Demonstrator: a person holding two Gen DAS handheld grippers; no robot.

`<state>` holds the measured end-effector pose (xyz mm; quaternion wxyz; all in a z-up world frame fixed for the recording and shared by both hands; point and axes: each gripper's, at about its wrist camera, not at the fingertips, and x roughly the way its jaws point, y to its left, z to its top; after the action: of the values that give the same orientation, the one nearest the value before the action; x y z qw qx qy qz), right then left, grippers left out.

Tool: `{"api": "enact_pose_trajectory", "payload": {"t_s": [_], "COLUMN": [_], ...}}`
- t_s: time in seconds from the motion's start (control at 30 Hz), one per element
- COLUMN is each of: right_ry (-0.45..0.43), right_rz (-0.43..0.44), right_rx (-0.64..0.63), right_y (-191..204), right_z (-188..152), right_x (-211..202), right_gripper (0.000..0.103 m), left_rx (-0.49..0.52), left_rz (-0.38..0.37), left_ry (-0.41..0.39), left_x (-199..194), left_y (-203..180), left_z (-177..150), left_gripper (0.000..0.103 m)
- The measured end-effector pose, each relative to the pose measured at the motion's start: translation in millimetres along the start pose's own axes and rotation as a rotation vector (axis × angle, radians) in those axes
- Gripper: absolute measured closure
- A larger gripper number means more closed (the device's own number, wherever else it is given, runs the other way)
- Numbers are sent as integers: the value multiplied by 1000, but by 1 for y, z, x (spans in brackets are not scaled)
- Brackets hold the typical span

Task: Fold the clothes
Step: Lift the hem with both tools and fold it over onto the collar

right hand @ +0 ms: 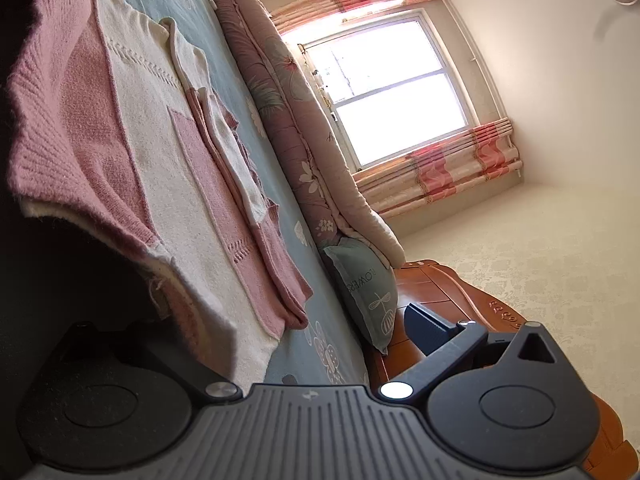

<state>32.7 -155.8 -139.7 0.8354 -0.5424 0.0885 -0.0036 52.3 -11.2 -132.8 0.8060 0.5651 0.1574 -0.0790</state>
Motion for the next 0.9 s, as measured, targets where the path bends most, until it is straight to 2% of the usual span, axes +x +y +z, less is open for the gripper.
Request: {"api": "enact_pose_trajectory", "payload": {"t_s": [0.13, 0.27, 0.6, 0.9], "right_ry": [-5, -24, -52, -41], "right_rz": [21, 2, -48, -94], "right_rx": [-12, -23, -37, -46], "right_y": [-7, -11, -19, -24], "right_z": [3, 7, 15, 18], "right_x": [7, 12, 28, 61], "right_gripper": [0, 0, 0, 0], "left_rx": [38, 75, 40, -13], "left_rz": [-16, -30, 33, 106], "left_ry": [-19, -38, -30, 6], "left_x": [5, 10, 31, 60], "left_y": [6, 11, 26, 48], "left_z": [2, 4, 13, 25], "left_gripper": [3, 3, 3, 3]}}
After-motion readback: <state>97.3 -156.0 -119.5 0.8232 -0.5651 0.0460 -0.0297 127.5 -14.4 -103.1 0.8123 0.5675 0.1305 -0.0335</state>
